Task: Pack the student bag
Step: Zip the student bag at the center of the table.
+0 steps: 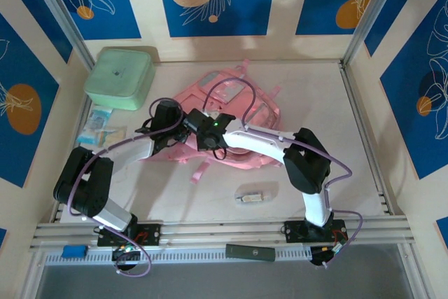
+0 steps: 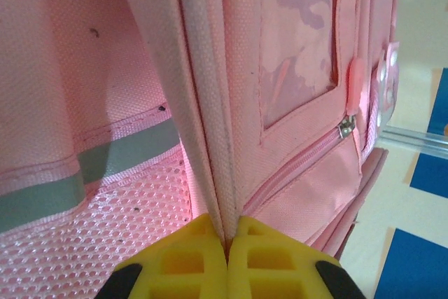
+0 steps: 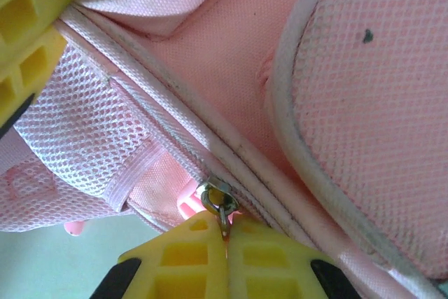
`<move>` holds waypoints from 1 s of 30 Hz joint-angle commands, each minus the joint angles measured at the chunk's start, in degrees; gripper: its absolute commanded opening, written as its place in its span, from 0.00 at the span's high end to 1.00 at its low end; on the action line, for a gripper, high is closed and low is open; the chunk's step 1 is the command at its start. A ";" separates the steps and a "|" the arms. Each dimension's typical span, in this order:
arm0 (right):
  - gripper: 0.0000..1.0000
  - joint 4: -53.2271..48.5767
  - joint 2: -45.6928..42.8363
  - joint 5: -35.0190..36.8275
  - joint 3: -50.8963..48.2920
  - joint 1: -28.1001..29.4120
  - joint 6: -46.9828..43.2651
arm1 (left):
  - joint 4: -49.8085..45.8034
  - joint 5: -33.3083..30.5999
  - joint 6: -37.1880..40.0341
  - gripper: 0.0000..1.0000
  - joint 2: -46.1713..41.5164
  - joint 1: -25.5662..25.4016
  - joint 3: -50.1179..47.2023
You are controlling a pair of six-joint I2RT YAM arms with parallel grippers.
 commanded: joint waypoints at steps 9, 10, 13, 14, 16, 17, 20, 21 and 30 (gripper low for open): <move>0.95 -5.53 4.57 -9.29 2.08 -2.23 -0.41 | 1.12 -0.76 -0.57 1.00 -1.89 0.10 -0.81; 0.94 -5.60 5.44 -9.36 2.90 -2.41 -0.27 | 1.11 -1.01 -0.79 1.00 -2.01 0.01 -0.99; 0.90 -6.96 7.94 -7.93 5.78 -2.51 -0.40 | 1.84 -1.04 -1.21 1.00 -1.93 -0.05 -1.44; 0.88 -7.07 8.36 -7.59 6.34 -2.56 -0.43 | 1.98 -0.88 -1.19 1.00 -1.75 -0.08 -1.43; 0.84 -6.25 8.91 -7.99 6.79 -2.68 -0.66 | 2.01 -0.70 -1.10 1.00 -1.57 -0.08 -1.34; 0.82 -5.78 9.18 -8.25 6.92 -2.84 -0.71 | 2.12 -0.67 -1.10 1.00 -1.48 -0.09 -1.34; 0.81 -6.08 9.76 -6.81 7.59 -2.75 -0.21 | 2.26 -0.67 -1.23 1.00 -1.57 -0.08 -1.34; 0.81 -6.10 9.77 -5.89 7.46 -2.61 0.01 | 2.25 -0.78 -1.14 1.00 -1.67 -0.07 -1.34; 0.99 -5.36 5.15 -3.13 6.35 -1.84 -2.59 | 2.03 -1.61 -0.60 1.00 -2.43 0.17 -1.56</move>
